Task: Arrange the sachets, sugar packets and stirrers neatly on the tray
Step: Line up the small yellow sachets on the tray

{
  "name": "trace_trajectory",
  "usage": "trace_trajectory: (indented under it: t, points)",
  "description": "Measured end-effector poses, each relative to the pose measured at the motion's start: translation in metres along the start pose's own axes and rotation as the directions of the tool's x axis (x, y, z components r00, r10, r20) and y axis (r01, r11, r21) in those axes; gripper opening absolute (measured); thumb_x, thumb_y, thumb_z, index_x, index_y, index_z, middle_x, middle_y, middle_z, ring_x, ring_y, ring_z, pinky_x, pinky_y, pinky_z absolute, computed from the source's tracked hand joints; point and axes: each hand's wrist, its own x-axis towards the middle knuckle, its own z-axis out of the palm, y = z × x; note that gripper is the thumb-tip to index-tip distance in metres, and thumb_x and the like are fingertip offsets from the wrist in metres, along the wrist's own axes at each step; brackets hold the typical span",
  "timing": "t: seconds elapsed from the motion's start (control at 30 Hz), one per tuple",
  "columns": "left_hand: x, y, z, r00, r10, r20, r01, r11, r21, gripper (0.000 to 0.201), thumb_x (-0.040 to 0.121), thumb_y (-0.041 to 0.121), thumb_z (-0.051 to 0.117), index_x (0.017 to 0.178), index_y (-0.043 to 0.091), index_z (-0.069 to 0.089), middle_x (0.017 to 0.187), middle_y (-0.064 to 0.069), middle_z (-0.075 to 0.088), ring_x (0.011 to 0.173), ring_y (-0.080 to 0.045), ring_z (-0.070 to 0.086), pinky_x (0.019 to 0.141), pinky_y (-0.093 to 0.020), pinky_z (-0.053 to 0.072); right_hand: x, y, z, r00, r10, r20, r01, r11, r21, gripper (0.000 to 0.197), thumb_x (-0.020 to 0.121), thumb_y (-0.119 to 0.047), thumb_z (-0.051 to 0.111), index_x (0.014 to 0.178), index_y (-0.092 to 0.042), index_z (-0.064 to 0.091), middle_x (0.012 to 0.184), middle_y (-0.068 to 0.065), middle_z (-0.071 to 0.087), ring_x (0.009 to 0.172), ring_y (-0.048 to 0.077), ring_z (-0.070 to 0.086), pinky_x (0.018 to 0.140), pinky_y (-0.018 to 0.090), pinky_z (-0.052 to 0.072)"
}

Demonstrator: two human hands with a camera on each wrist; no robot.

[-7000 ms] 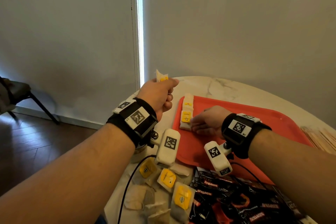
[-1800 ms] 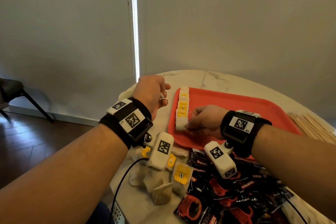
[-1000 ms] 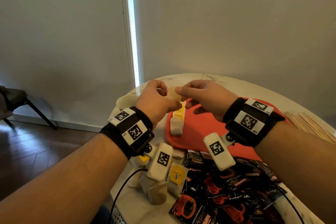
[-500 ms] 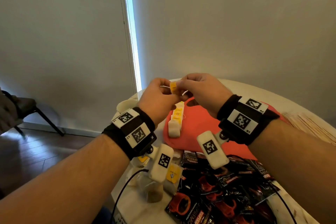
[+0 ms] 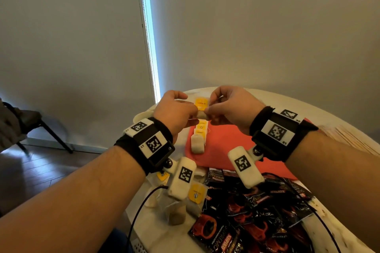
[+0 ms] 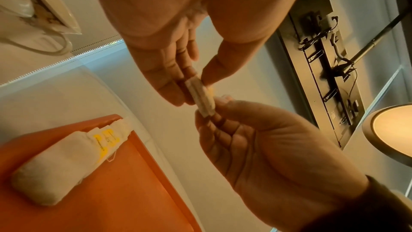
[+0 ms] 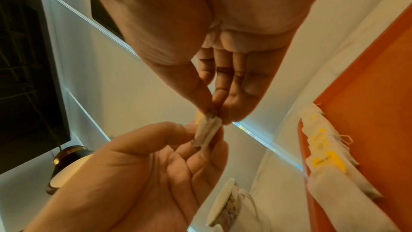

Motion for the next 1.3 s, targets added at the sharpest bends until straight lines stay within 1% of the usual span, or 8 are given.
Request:
trace_trajectory:
  t: [0.17, 0.3, 0.5, 0.67, 0.8, 1.03, 1.2, 1.3]
  points:
    - [0.009, 0.004, -0.004, 0.990, -0.133, -0.034, 0.134, 0.991, 0.025, 0.025, 0.092, 0.001, 0.063, 0.113, 0.012, 0.057, 0.114, -0.014, 0.065, 0.101, -0.028, 0.070, 0.084, -0.042, 0.063, -0.001, 0.031, 0.008, 0.956, 0.283, 0.074, -0.280, 0.959, -0.054, 0.020, 0.084, 0.014, 0.068, 0.083, -0.004, 0.061, 0.082, 0.021, 0.064, 0.072, 0.029, 0.067, 0.066, 0.039, 0.062]
    - [0.008, 0.004, 0.000, 0.975, -0.224, 0.003, 0.223, 0.971, 0.087, 0.049, 0.092, 0.012, 0.064, 0.139, 0.011, 0.051, 0.134, -0.013, 0.057, 0.106, -0.036, 0.064, 0.074, -0.039, 0.058, -0.001, 0.055, 0.016, 0.901, 0.419, 0.110, -0.399, 0.902, -0.167, 0.016, 0.084, 0.008, 0.073, 0.082, -0.006, 0.066, 0.084, 0.017, 0.071, 0.074, 0.026, 0.071, 0.072, 0.039, 0.063]
    - [0.012, -0.003, 0.011, 0.949, -0.308, 0.066, 0.294, 0.942, 0.164, 0.032, 0.094, 0.016, 0.062, 0.121, 0.023, 0.047, 0.118, -0.011, 0.053, 0.107, -0.042, 0.060, 0.098, -0.054, 0.056, 0.010, 0.063, 0.023, 0.875, 0.465, 0.136, -0.429, 0.874, -0.229, 0.012, 0.080, -0.001, 0.081, 0.087, -0.006, 0.073, 0.092, 0.014, 0.078, 0.092, 0.031, 0.076, 0.092, 0.052, 0.059]
    - [0.016, -0.007, 0.016, 0.939, -0.341, 0.050, 0.320, 0.916, 0.244, 0.025, 0.096, 0.021, 0.063, 0.112, 0.021, 0.045, 0.095, -0.004, 0.050, 0.080, -0.032, 0.054, 0.093, -0.048, 0.053, 0.014, 0.066, 0.022, 0.853, 0.493, 0.171, -0.457, 0.864, -0.211, 0.009, 0.086, -0.003, 0.077, 0.095, -0.004, 0.076, 0.096, 0.015, 0.078, 0.092, 0.029, 0.076, 0.092, 0.048, 0.060]
    - [0.017, -0.009, 0.019, 0.938, -0.345, 0.026, 0.326, 0.906, 0.268, 0.031, 0.094, 0.024, 0.066, 0.119, 0.023, 0.047, 0.096, -0.003, 0.050, 0.098, -0.037, 0.057, 0.104, -0.054, 0.052, 0.010, 0.062, 0.017, 0.868, 0.481, 0.124, -0.473, 0.877, -0.086, 0.004, 0.092, 0.001, 0.068, 0.095, 0.000, 0.069, 0.098, 0.025, 0.074, 0.078, 0.028, 0.072, 0.076, 0.037, 0.061]
    - [0.021, -0.011, 0.023, 0.937, -0.347, 0.037, 0.320, 0.896, 0.308, 0.057, 0.094, 0.026, 0.066, 0.146, 0.014, 0.048, 0.101, -0.006, 0.053, 0.104, -0.041, 0.060, 0.104, -0.055, 0.052, 0.004, 0.065, 0.015, 0.822, 0.549, 0.149, -0.551, 0.834, -0.035, 0.020, 0.096, -0.004, 0.064, 0.110, 0.009, 0.067, 0.105, 0.027, 0.073, 0.086, 0.033, 0.071, 0.087, 0.042, 0.061]
    - [0.023, -0.015, 0.024, 0.939, -0.342, 0.027, 0.313, 0.884, 0.346, 0.028, 0.093, 0.027, 0.068, 0.116, 0.020, 0.053, 0.091, -0.004, 0.053, 0.094, -0.035, 0.062, 0.102, -0.052, 0.054, 0.005, 0.069, 0.017, 0.825, 0.543, 0.157, -0.550, 0.835, 0.003, 0.016, 0.095, -0.004, 0.065, 0.105, 0.008, 0.068, 0.099, 0.025, 0.075, 0.086, 0.034, 0.073, 0.087, 0.042, 0.061]
    - [0.027, -0.018, 0.022, 0.937, -0.349, 0.019, 0.322, 0.884, 0.340, 0.022, 0.091, 0.027, 0.070, 0.101, 0.019, 0.053, 0.097, -0.004, 0.055, 0.109, -0.036, 0.062, 0.104, -0.053, 0.052, 0.008, 0.071, 0.011, 0.842, 0.525, 0.123, -0.530, 0.848, 0.008, 0.018, 0.096, -0.005, 0.064, 0.108, 0.006, 0.068, 0.096, 0.022, 0.074, 0.085, 0.032, 0.071, 0.090, 0.044, 0.059]
